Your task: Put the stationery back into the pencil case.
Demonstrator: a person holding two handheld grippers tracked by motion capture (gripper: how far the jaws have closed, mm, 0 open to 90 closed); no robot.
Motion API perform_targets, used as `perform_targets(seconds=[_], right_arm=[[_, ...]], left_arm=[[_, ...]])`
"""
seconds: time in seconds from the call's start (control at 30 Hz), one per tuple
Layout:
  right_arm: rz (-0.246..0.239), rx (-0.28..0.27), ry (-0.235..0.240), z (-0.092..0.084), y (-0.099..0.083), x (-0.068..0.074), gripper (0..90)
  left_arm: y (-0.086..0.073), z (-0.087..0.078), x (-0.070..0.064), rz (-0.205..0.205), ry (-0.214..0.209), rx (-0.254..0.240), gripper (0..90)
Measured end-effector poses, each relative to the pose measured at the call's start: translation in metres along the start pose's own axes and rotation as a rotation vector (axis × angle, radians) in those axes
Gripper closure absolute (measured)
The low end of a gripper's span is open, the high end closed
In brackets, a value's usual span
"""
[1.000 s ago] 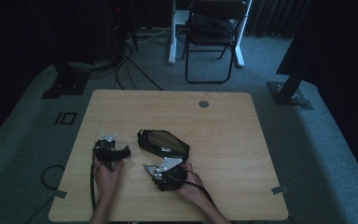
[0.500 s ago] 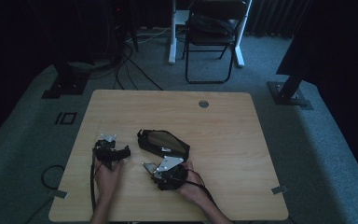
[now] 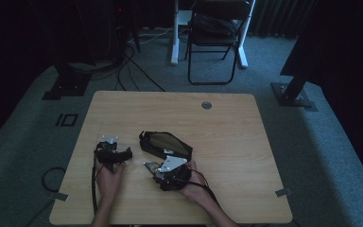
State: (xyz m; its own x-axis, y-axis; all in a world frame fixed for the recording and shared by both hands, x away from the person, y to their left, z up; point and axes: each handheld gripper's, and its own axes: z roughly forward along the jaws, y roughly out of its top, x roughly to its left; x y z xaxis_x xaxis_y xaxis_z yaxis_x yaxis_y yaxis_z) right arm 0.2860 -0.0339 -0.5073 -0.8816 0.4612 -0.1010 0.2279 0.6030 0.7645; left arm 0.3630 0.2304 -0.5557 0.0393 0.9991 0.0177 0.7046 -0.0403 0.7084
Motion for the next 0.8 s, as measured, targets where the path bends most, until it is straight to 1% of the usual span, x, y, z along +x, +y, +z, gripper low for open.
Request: perform_targets(seconds=[0.23, 0.8], right_arm=[[-0.013, -0.007, 0.002, -0.003, 0.006, -0.001, 41.6], [-0.026, -0.035, 0.006, -0.010, 0.016, -0.001, 41.6]], left_arm=[[0.000, 0.000, 0.000, 0.000, 0.000, 0.000, 7.8], [0.000, 0.000, 0.000, 0.000, 0.001, 0.000, 7.8]])
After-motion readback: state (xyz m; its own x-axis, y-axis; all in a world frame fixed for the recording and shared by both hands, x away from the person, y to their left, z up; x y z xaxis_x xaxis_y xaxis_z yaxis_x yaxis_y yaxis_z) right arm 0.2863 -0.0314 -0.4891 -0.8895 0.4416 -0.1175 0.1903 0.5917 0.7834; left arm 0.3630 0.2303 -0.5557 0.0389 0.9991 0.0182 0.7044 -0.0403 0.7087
